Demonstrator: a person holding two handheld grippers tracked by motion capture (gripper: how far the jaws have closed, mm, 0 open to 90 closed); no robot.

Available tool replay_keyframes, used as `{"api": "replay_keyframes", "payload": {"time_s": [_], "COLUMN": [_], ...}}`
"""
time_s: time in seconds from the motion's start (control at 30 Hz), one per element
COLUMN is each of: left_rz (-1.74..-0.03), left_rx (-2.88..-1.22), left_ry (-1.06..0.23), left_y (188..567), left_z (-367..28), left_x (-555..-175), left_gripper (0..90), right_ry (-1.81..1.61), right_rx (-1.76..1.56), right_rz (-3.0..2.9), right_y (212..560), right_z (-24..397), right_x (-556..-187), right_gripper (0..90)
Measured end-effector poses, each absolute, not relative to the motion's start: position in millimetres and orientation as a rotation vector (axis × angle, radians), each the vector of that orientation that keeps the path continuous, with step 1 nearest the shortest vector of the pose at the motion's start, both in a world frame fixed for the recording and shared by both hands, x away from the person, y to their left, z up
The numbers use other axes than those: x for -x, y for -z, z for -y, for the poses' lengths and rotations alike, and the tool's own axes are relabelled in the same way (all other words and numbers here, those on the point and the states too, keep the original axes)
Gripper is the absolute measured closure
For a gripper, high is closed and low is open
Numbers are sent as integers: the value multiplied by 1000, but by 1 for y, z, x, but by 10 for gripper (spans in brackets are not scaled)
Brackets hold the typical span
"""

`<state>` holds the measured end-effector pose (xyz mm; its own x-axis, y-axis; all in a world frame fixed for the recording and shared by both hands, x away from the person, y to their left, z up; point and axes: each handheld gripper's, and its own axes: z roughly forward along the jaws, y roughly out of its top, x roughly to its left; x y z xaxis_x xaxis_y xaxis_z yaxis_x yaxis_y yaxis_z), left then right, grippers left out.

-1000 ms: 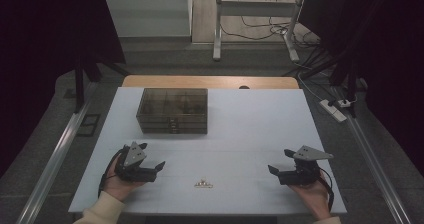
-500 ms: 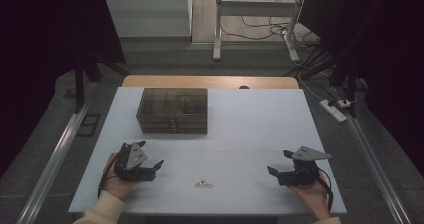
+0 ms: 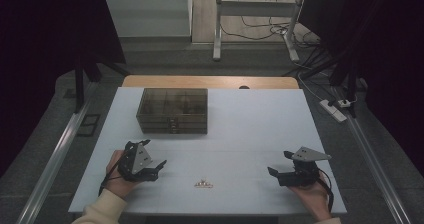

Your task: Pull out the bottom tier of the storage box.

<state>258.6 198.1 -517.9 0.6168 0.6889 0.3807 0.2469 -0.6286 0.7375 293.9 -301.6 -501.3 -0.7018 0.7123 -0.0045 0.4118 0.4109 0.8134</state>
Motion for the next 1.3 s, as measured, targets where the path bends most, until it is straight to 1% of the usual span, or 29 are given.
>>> {"api": "replay_keyframes", "payload": {"time_s": [0.3, 0.7, 0.9, 1.2, 1.23, 1.3], "left_rz": [-621, -583, -505, -464, -445, -439], "left_rx": [-2235, -2266, -2309, -2309, -2339, -2344], "left_ry": [-1007, -1109, -1229, -1293, -1320, -1335], "left_y": [520, 523, 526, 528, 527, 527], "left_z": [-190, -185, -178, -175, -176, -176], "left_x": [-260, -262, -261, -261, -262, -263], "left_gripper": [157, 175, 180, 189, 191, 193], "right_ry": [-1190, -1181, -1181, -1180, -1183, -1182], "right_rx": [-983, -994, -992, -992, -993, -994], "right_rz": [-2316, -2319, -2323, -2327, -2324, -2325], "right_y": [502, 503, 503, 503, 504, 504], "right_z": [304, 305, 304, 304, 304, 304], "right_x": [-292, -291, -291, -291, -291, -292], "right_gripper": [125, 125, 125, 125, 125, 125]}}
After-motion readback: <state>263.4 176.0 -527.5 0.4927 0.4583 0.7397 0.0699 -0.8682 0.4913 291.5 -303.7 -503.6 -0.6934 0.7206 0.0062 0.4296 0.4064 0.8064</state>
